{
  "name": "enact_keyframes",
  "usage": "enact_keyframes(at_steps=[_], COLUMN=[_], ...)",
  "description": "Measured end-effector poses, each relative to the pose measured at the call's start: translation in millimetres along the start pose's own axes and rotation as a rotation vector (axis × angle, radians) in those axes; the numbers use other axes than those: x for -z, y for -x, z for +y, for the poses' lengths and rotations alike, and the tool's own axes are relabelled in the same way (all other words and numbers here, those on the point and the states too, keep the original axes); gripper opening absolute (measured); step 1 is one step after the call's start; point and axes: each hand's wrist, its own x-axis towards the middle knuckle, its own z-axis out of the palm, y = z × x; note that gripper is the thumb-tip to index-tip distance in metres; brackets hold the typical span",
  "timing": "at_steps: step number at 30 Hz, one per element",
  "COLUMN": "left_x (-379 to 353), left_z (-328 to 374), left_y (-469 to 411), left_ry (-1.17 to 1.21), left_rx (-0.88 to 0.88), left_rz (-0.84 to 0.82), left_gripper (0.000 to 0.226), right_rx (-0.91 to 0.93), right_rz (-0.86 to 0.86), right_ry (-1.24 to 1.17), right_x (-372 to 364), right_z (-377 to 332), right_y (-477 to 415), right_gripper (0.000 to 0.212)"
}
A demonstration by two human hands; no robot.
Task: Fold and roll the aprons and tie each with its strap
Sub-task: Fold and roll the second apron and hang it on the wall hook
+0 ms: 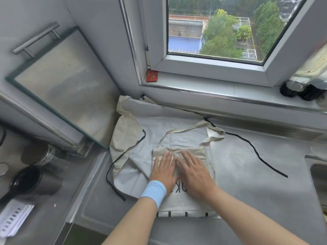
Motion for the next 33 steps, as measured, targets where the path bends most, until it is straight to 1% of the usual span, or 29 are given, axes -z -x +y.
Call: enact_keyframes(at_steps=[2,4,6,8,9,10,11,12,13,14,16,17,18,20,21,22,23,26,27,28,30,32,33], left_x=[0.2,0.6,2.5,7.1,9.5,11.7,12.5,9.3,5.1,1.9,-4.5,-4.5,-4.2,-3.8,-1.5,2.5,8.6,31.5,36.8,41.3,46.4,48.4,49.5], left_z=[-5.6,-14.6,-23.4,-23.3,-22.9,-21.6,-18.4,-17.6,-17.1,-16.5,-13.7,-10.6,-8.0,-6.1,-4.7,-4.8,-4.7,-7.7,-10.4,-13.8,-22.0,-28.6,-30.5], left_y=[8.6,18.8,35.1,53.4,63.1,72.6,85.2,88.5,94.3,100.0,108.6,112.9,115.9,119.4,121.5,121.3,120.3,116.5,113.6,110.7,103.8,97.3,93.9], left_ry=[-0.09,-0.108,-0.038,0.027,0.022,0.025,0.025,0.031,0.05,0.062,0.062,0.042,0.019,-0.005,-0.012,-0.005,0.019,0.174,0.224,0.262,0.321,0.421,0.477], left_rx=[-0.033,-0.056,-0.13,-0.266,-0.324,-0.336,-0.319,-0.267,-0.217,-0.182,-0.156,-0.16,-0.163,-0.168,-0.17,-0.169,-0.17,-0.13,-0.099,-0.075,-0.048,-0.011,0.025], left_rz=[0.019,0.05,0.149,0.297,0.35,0.312,0.236,0.118,0.04,0.013,-0.041,-0.058,-0.063,-0.073,-0.081,-0.088,-0.091,-0.139,-0.184,-0.225,-0.268,-0.297,-0.323], left_gripper=[0.07,0.067,0.052,0.039,0.034,0.031,0.031,0.03,0.033,0.043,0.068,0.077,0.084,0.091,0.09,0.083,0.071,0.026,0.019,0.019,0.03,0.027,0.022], right_rx=[-0.008,-0.044,-0.072,-0.082,-0.059,-0.015,0.041,0.091,0.118,0.137,0.139,0.131,0.121,0.13,0.137,0.133,0.118,0.029,-0.003,-0.028,-0.071,-0.102,-0.105], right_rz=[-0.093,-0.141,-0.103,-0.081,-0.063,-0.046,-0.037,-0.033,-0.048,-0.088,-0.202,-0.233,-0.25,-0.236,-0.218,-0.206,-0.19,-0.175,-0.175,-0.186,-0.266,-0.355,-0.363], right_ry=[-0.056,0.0,0.069,0.151,0.167,0.167,0.15,0.121,0.086,0.077,0.146,0.183,0.204,0.201,0.169,0.121,0.079,0.002,-0.026,-0.05,-0.078,-0.121,-0.149], right_x=[-14.0,-19.9,-20.8,-14.3,-8.8,-3.8,1.7,3.8,6.0,6.5,6.2,5.7,4.9,5.3,7.4,10.6,17.0,42.1,50.7,59.1,68.1,72.8,73.7], right_z=[-4.3,3.8,10.3,9.4,5.9,1.0,-6.0,-7.9,-11.7,-15.3,-23.0,-25.6,-27.1,-27.7,-27.1,-26.1,-26.1,-22.8,-20.5,-17.1,-7.1,0.0,1.9], right_y=[19.9,30.6,38.3,44.2,48.0,52.4,61.9,65.7,73.4,81.4,92.6,95.5,96.8,97.4,98.8,98.6,99.2,97.0,96.4,95.6,91.5,83.8,78.9], right_gripper=[0.065,0.066,0.066,0.062,0.06,0.059,0.057,0.055,0.056,0.065,0.081,0.083,0.078,0.051,0.039,0.032,0.028,0.026,0.029,0.031,0.029,0.022,0.021])
